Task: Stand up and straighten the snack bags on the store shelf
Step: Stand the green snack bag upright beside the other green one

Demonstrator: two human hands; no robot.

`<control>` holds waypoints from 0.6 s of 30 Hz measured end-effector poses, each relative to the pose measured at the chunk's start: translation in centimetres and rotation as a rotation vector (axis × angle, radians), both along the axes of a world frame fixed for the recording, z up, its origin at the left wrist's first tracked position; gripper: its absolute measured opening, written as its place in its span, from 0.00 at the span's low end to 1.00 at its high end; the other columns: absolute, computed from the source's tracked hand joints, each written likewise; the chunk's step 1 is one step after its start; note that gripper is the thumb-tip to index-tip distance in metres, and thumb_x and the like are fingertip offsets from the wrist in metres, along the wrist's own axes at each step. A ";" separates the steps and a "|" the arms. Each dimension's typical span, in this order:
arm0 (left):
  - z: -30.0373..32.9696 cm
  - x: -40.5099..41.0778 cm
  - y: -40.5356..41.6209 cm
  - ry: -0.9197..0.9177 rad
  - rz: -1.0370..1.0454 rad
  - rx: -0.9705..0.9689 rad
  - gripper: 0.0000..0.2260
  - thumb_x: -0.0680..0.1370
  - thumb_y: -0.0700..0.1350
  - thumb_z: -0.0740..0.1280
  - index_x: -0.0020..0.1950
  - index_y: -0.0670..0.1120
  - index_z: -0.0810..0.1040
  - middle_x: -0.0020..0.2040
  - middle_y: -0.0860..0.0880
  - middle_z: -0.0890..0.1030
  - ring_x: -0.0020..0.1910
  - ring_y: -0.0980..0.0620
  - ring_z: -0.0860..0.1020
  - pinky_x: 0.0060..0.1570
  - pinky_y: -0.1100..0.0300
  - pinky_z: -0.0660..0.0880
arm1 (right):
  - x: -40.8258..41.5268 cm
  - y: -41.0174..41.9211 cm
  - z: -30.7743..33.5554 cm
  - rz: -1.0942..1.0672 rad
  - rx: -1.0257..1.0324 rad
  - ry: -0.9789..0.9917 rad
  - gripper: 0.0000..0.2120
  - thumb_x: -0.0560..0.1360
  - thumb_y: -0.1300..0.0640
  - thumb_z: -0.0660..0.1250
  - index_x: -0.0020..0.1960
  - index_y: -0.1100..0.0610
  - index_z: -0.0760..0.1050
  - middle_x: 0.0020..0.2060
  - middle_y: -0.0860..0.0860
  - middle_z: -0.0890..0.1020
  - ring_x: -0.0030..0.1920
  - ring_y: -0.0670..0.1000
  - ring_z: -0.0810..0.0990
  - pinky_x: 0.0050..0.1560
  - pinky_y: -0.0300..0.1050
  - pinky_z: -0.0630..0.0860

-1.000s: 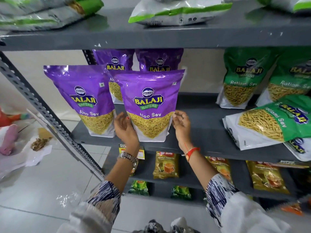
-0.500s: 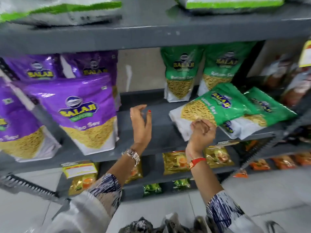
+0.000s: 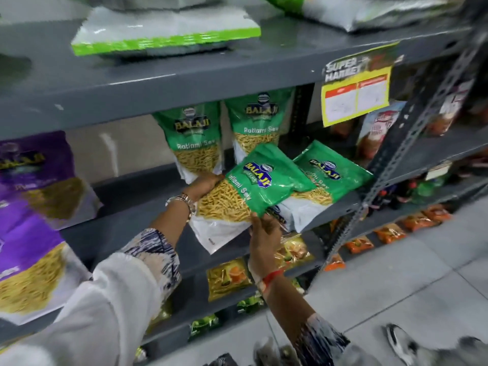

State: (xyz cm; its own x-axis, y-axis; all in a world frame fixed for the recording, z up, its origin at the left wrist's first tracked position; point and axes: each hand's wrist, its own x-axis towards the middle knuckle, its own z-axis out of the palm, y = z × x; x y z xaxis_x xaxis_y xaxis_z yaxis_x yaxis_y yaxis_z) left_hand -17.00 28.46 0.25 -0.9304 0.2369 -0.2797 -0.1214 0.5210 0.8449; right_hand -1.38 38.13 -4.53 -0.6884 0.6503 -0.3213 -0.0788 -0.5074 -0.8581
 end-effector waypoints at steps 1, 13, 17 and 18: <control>0.2 0.0 0.0 -0.031 0.002 0.042 0.09 0.75 0.47 0.65 0.40 0.43 0.79 0.43 0.40 0.83 0.35 0.49 0.78 0.48 0.55 0.73 | 0.0 0.3 0.2 0.020 0.013 0.004 0.09 0.74 0.63 0.66 0.39 0.53 0.71 0.36 0.51 0.75 0.40 0.50 0.73 0.42 0.43 0.72; 0.3 5.1 -1.3 -0.059 0.195 0.176 0.03 0.72 0.42 0.69 0.44 0.43 0.80 0.42 0.44 0.81 0.41 0.46 0.77 0.46 0.56 0.75 | 1.1 4.3 -0.7 0.186 0.027 -0.023 0.07 0.75 0.60 0.64 0.40 0.52 0.77 0.40 0.53 0.81 0.46 0.57 0.79 0.49 0.53 0.77; -0.1 8.9 -2.9 -0.046 0.274 0.208 0.06 0.72 0.46 0.69 0.35 0.49 0.77 0.28 0.55 0.80 0.30 0.55 0.73 0.31 0.64 0.69 | 2.2 5.9 -0.1 0.170 0.132 0.024 0.05 0.75 0.62 0.64 0.44 0.57 0.79 0.37 0.52 0.80 0.39 0.50 0.76 0.41 0.42 0.75; -0.1 10.0 -3.3 -0.042 0.288 0.235 0.06 0.72 0.45 0.69 0.35 0.48 0.76 0.25 0.56 0.79 0.29 0.56 0.73 0.28 0.66 0.70 | 2.5 6.1 0.2 0.177 0.145 0.051 0.05 0.75 0.63 0.65 0.46 0.59 0.79 0.39 0.53 0.81 0.42 0.51 0.78 0.43 0.41 0.76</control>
State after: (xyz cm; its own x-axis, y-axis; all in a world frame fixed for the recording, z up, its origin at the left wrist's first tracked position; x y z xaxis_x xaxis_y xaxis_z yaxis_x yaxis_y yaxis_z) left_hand -7.05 25.16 0.17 -0.9573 0.0293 -0.2878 -0.2714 0.2528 0.9287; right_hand 1.08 44.23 -4.35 -0.8089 0.5547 -0.1950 -0.0451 -0.3891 -0.9201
